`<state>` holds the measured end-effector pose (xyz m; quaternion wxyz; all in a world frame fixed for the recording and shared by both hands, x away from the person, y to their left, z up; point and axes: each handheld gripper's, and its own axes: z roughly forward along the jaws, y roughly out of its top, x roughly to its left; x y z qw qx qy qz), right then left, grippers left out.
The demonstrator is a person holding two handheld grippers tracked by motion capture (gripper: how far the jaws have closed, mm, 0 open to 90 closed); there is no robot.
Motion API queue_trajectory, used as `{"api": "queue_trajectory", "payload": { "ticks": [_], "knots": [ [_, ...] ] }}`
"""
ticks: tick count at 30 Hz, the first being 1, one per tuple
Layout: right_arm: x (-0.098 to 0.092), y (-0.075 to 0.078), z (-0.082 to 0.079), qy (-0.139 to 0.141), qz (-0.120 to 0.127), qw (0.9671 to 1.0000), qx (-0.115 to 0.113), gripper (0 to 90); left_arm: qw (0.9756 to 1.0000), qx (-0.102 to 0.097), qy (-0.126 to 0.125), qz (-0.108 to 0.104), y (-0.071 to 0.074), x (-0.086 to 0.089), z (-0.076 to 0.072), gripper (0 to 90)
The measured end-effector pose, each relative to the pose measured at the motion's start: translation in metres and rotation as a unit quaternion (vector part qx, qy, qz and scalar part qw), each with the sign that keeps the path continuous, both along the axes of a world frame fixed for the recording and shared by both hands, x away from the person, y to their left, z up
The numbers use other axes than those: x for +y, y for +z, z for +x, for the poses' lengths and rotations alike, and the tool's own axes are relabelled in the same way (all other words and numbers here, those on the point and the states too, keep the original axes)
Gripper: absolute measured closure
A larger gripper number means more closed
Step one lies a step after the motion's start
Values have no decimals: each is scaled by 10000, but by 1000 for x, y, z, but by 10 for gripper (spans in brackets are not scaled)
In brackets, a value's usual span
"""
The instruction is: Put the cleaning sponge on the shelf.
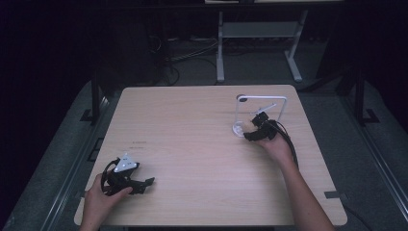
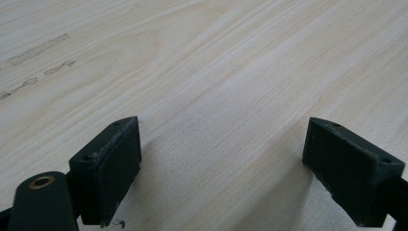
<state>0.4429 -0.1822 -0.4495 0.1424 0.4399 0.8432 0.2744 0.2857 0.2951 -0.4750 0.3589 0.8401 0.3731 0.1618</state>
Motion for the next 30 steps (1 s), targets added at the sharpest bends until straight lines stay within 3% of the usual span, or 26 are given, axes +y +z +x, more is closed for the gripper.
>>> {"api": "queue_trajectory", "payload": {
  "ticks": [9, 15, 25, 30],
  "knots": [
    [-1, -4, 3, -14, -26, 10000, 84, 352, 10000, -1, 1, -1, 0, 0, 0, 129],
    [-2, -2, 3, -79, 1, 10000, 45, 294, 10000, -1, -1, 0, 0, 0, 0, 129],
    [-11, 27, -12, -184, 225, 9992, -269, 279, 10000, 0, 2, -2, 0, 0, 0, 129],
    [-14, 43, -26, -148, 319, 9986, -390, 344, 10000, -1, 2, -1, 0, 0, 0, 129]
  ]
}}
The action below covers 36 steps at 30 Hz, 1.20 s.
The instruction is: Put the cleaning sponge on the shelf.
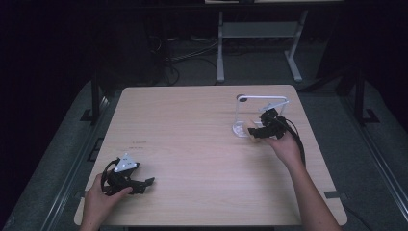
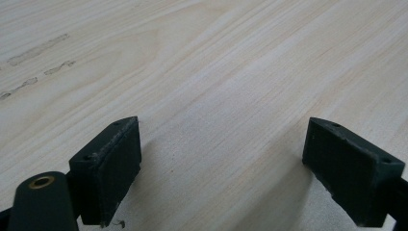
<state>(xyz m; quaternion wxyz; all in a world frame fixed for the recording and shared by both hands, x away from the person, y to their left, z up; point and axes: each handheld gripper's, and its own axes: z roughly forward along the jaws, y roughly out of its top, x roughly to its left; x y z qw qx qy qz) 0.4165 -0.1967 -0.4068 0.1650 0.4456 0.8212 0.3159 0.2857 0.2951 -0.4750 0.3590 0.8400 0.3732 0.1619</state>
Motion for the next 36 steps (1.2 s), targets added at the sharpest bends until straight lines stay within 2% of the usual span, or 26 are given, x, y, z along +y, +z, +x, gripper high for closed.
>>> {"api": "queue_trajectory", "payload": {
  "ticks": [7, 12, 14, 20, 27, 28, 36],
  "knots": [
    [-1, 7, -20, 158, 121, 9998, -50, 541, 10000, 0, -1, 1, 0, 0, 0, 129],
    [1, 3, -31, 344, 242, 9991, 44, 762, 10000, 2, 0, -1, 0, 0, 0, 129],
    [5, -2, -33, 373, 220, 9990, 108, 887, 10000, 0, 1, -1, 0, 0, 0, 129],
    [15, -18, -33, 492, 160, 9983, 269, 898, 10000, 1, 1, 0, 0, 0, 0, 129],
    [18, -36, -28, 467, 174, 9979, 412, 897, 10000, 2, 3, -4, 0, 0, 0, 129],
    [17, -37, -27, 421, 95, 9982, 413, 897, 10000, -2, -1, 2, 0, 0, 0, 129],
    [0, -41, -21, 195, -34, 9988, 449, 896, 10000, 0, 1, -2, 0, 0, 0, 130]
  ]
}}
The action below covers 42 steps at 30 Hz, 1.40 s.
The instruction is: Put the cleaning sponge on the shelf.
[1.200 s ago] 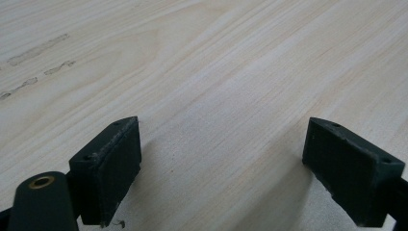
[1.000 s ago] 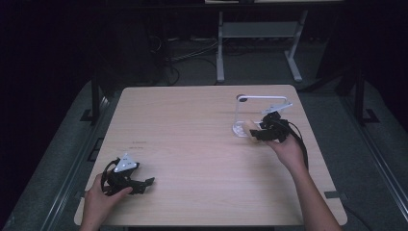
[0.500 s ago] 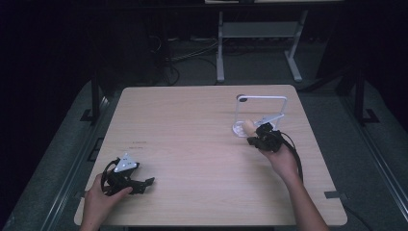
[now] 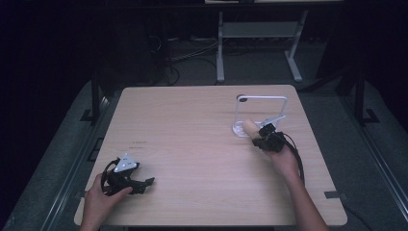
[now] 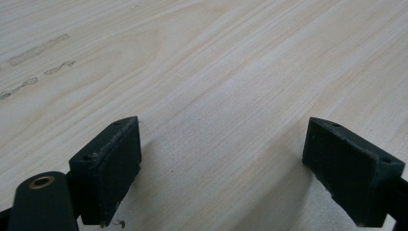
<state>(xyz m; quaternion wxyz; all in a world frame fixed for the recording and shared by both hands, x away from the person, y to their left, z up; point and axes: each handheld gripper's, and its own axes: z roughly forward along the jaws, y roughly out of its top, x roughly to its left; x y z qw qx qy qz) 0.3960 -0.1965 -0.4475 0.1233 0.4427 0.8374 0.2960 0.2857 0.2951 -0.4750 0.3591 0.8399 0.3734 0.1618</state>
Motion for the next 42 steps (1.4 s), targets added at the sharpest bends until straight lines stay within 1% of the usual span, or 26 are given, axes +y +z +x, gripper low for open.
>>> {"api": "queue_trajectory", "payload": {
  "ticks": [3, 16, 26, 28, 30, 32, 39, 42],
  "knots": [
    [-6, 0, 2, -79, -56, 9999, 32, 896, 10000, 0, 0, 0, 0, 0, 0, 129],
    [-23, 1, 19, -400, -203, 9990, -3, 896, 10000, -1, 0, 0, 0, 0, 0, 129],
    [-30, -2, 28, -517, -353, 9980, 2, 897, 10000, -1, -2, 0, 0, 0, 0, 129],
    [-31, -2, 28, -546, -311, 9980, 50, 897, 10000, 0, 0, 1, 0, 0, 0, 129],
    [-31, -2, 28, -528, -299, 9982, 45, 897, 10000, -1, 0, 1, 0, 0, 0, 129],
    [-32, -1, 26, -485, -249, 9985, -5, 897, 10000, 0, 1, -1, 0, 0, 0, 130],
    [-31, 6, 19, -408, -197, 9989, -72, 894, 10000, 1, -1, -2, 0, 0, 0, 129],
    [-32, 9, 16, -397, -157, 9990, -121, 869, 10000, 1, 0, -2, 0, 0, 0, 130]
  ]
}}
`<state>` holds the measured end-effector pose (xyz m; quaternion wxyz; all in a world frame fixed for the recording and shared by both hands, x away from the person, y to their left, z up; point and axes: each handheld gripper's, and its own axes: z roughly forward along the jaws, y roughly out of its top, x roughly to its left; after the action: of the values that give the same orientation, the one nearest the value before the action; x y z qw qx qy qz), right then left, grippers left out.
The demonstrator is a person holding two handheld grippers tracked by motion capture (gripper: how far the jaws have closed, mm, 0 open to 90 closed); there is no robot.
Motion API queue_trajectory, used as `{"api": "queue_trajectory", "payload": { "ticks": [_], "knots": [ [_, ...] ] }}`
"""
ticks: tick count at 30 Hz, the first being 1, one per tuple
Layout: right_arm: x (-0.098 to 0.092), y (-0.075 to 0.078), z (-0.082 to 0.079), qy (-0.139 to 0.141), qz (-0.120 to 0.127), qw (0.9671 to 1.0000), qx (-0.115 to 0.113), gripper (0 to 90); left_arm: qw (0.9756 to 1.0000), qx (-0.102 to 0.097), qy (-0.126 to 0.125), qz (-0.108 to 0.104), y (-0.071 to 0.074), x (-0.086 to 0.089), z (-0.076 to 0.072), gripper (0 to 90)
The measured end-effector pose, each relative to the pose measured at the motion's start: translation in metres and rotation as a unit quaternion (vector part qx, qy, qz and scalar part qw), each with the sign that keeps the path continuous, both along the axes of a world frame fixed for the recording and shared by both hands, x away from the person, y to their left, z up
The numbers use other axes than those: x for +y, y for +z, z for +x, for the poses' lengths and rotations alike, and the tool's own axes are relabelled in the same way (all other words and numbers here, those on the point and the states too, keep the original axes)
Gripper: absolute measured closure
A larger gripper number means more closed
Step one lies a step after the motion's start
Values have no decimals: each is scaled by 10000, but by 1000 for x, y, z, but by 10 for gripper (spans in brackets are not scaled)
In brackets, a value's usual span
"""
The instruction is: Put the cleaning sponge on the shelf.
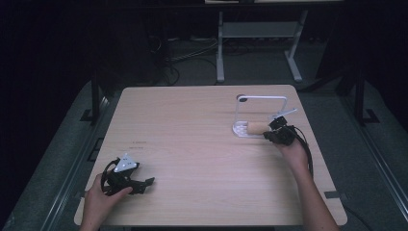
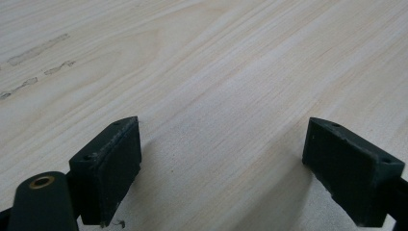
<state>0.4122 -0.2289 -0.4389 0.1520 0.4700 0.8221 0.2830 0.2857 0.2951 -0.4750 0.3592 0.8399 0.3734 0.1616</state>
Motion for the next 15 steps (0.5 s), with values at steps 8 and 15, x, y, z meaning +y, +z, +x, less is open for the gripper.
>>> {"api": "queue_trajectory", "payload": {
  "ticks": [8, 15],
  "knots": [
    [1, 0, -6, 73, 95, 9999, -67, 662, 10000, -1, -1, 2, 0, 0, 0, 130],
    [6, 0, -17, 79, 227, 9996, -176, 426, 10000, 2, -1, -2, 0, 0, 0, 130]
  ]
}}
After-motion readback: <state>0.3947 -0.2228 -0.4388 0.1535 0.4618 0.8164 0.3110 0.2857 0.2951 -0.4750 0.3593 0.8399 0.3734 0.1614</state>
